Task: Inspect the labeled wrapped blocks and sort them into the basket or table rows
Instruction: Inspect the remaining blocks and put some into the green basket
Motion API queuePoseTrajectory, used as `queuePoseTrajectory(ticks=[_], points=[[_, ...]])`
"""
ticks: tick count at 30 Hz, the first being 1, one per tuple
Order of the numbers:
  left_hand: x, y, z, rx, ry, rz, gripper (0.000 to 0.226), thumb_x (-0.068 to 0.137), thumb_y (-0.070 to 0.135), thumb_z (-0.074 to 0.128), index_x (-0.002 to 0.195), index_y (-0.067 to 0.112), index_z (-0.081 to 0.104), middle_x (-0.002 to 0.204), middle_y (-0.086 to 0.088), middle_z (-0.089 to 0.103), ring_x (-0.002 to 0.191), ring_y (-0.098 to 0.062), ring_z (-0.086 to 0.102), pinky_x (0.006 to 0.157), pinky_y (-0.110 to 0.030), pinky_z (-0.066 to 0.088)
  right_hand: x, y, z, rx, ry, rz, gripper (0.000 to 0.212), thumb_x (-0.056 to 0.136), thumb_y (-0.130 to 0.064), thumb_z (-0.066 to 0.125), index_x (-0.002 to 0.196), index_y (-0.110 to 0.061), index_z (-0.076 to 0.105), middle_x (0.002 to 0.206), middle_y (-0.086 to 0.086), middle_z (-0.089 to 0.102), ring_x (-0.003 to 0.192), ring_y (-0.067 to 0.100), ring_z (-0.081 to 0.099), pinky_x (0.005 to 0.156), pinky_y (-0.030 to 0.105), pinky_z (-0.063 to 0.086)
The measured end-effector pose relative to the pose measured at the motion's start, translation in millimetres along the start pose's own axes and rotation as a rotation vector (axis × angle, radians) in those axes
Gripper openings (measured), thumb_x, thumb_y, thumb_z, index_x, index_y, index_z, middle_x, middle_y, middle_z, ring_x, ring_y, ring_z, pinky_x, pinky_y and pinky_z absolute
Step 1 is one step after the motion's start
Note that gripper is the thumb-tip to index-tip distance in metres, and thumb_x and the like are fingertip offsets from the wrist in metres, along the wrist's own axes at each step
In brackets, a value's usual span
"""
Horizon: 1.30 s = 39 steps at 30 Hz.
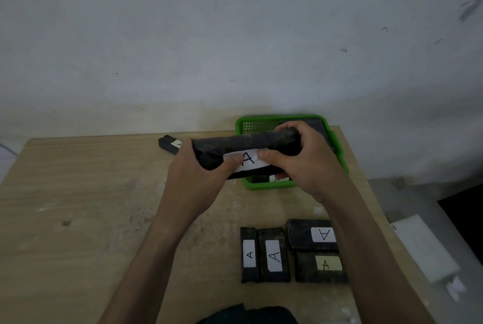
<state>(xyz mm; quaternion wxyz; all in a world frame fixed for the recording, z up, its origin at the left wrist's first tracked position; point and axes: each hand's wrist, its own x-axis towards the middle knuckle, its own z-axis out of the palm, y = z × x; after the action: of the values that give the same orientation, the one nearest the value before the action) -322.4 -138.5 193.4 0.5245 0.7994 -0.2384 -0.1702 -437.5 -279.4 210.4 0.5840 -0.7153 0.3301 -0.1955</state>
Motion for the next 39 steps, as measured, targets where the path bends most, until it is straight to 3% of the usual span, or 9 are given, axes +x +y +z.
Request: queuePoseTrajectory(ticks=[4, 11, 20, 28, 31, 33, 35, 37, 39], points=[[3, 0, 4, 0.022, 0.038, 0.046, 0.042, 0.071, 0.042, 0.075, 0.099, 0.017, 0.057, 0.085, 0.007, 0.064, 0.072, -0.009, 0.062, 0.057, -0.027, 0.049, -2, 8, 4, -0.067, 0.099, -0.068, 0.041, 0.072, -0.027, 0.081, 0.101, -0.023, 0.052, 0.1, -0.002, 0.059, 0.087, 0.017, 0.066, 0.055, 0.024, 0.058], [5, 4, 4, 0.067, 0.06, 0.165, 0.034, 0.075, 0.035, 0.075, 0.095, 0.018, 0.053, 0.081, 0.017, 0.056, 0.068, 0.021, 0.051, 0.055, -0.001, 0.04, -7, 10, 8, 0.012, 0.158, -0.073, 0.037, 0.075, -0.025, 0.079, 0.101, -0.022, 0.054, 0.094, -0.002, 0.062, 0.079, 0.014, 0.067, 0.051, 0.026, 0.057], [2, 4, 7, -0.186, -0.033, 0.044, 0.051, 0.071, 0.054, 0.058, 0.097, 0.01, 0.058, 0.065, 0.002, 0.058, 0.044, -0.01, 0.052, 0.043, -0.019, 0.039, -9, 1, 3, 0.237, 0.094, 0.006, 0.024, 0.083, -0.027, 0.071, 0.1, -0.021, 0.056, 0.096, 0.001, 0.063, 0.076, 0.011, 0.068, 0.051, 0.024, 0.054], [0, -5, 11, -0.152, 0.042, 0.073, 0.046, 0.068, 0.057, 0.058, 0.091, 0.018, 0.059, 0.071, 0.004, 0.061, 0.053, -0.009, 0.054, 0.051, -0.02, 0.039, -9, 9, 9, 0.275, 0.14, -0.023, 0.025, 0.082, -0.017, 0.072, 0.102, -0.015, 0.058, 0.09, 0.001, 0.065, 0.068, 0.007, 0.069, 0.046, 0.024, 0.053], [1, -4, 10, -0.187, -0.004, 0.017, 0.042, 0.073, 0.052, 0.06, 0.094, 0.016, 0.057, 0.071, 0.003, 0.059, 0.047, -0.005, 0.052, 0.045, -0.02, 0.039, -11, 9, 3, 0.26, 0.071, -0.043, 0.039, 0.078, -0.017, 0.075, 0.11, -0.017, 0.055, 0.097, 0.0, 0.064, 0.073, 0.005, 0.069, 0.052, 0.021, 0.054], [2, -4, 7, -0.227, -0.027, -0.033, 0.036, 0.078, 0.045, 0.062, 0.102, 0.02, 0.052, 0.076, 0.003, 0.059, 0.048, -0.004, 0.052, 0.045, -0.021, 0.041, -11, 10, -4, 0.155, -0.01, -0.085, 0.064, 0.068, -0.023, 0.08, 0.123, -0.021, 0.048, 0.108, -0.005, 0.059, 0.083, -0.002, 0.066, 0.063, 0.014, 0.053], [3, -4, 3, -0.232, -0.091, -0.036, 0.051, 0.072, 0.047, 0.066, 0.113, 0.024, 0.047, 0.085, 0.003, 0.059, 0.058, -0.008, 0.054, 0.052, -0.023, 0.044, -10, 10, -9, 0.045, -0.041, -0.126, 0.077, 0.06, -0.029, 0.082, 0.128, -0.025, 0.046, 0.116, -0.01, 0.055, 0.094, -0.006, 0.062, 0.071, 0.01, 0.051], [4, -4, 1, -0.176, -0.131, 0.008, 0.063, 0.062, 0.05, 0.071, 0.115, 0.025, 0.047, 0.091, 0.005, 0.059, 0.069, -0.012, 0.055, 0.06, -0.024, 0.044, -10, 11, -8, 0.057, -0.02, -0.141, 0.065, 0.065, -0.019, 0.083, 0.121, -0.022, 0.051, 0.111, -0.006, 0.059, 0.089, -0.002, 0.065, 0.067, 0.014, 0.054], [4, -6, 3, -0.114, -0.094, 0.066, 0.051, 0.068, 0.039, 0.076, 0.109, 0.022, 0.05, 0.09, 0.006, 0.061, 0.068, -0.01, 0.055, 0.059, -0.022, 0.042, -10, 12, -3, 0.108, 0.013, -0.142, 0.051, 0.07, -0.008, 0.081, 0.112, -0.017, 0.052, 0.103, -0.002, 0.059, 0.081, 0.0, 0.067, 0.058, 0.019, 0.056]])
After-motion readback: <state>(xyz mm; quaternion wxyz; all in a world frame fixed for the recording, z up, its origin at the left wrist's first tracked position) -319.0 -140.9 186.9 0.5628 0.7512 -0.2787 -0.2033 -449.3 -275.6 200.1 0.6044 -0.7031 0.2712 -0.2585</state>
